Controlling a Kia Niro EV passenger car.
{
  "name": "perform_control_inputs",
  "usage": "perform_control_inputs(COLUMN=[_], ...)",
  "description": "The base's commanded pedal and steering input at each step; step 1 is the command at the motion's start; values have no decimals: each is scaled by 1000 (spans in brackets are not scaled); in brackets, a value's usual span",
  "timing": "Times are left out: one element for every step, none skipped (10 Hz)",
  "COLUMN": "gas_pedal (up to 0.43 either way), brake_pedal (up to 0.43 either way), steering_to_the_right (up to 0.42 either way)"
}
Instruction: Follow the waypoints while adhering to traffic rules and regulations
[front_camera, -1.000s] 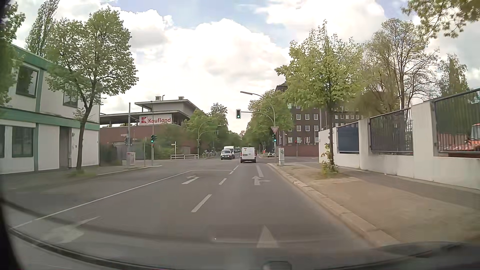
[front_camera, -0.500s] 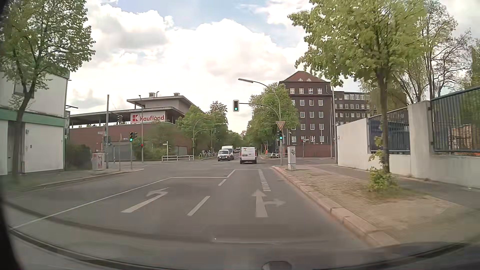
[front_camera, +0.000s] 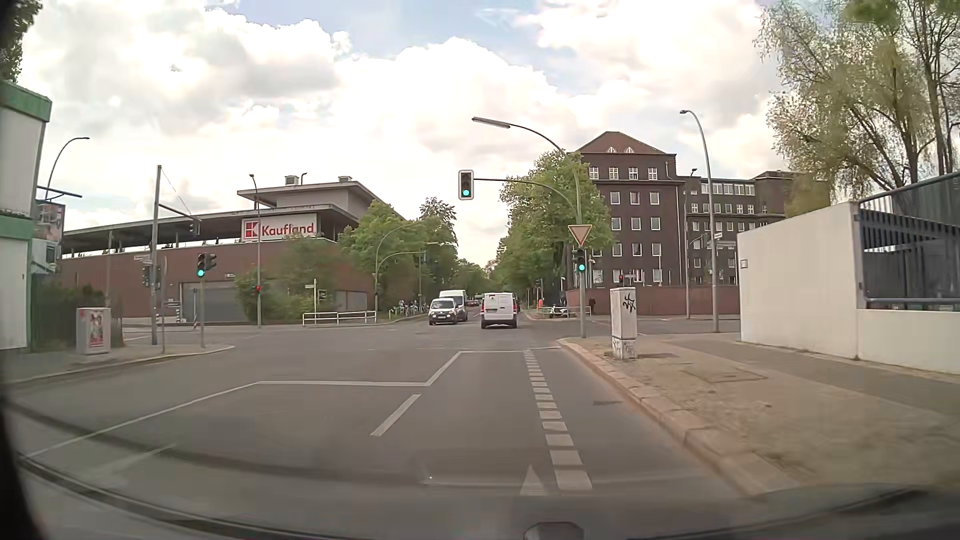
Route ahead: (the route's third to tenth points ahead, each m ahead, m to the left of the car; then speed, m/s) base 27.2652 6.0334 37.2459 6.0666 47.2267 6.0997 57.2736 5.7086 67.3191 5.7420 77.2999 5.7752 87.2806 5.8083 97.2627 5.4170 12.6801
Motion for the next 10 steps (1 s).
perform_control_inputs(gas_pedal=[28,8,0,0,0,0,0,0,0,0], brake_pedal=[24,24,24,18,24,24,18,18,18,24], steering_to_the_right=[-5,-5,-4,-4,-4,-4,-4,-4,-4,-4])
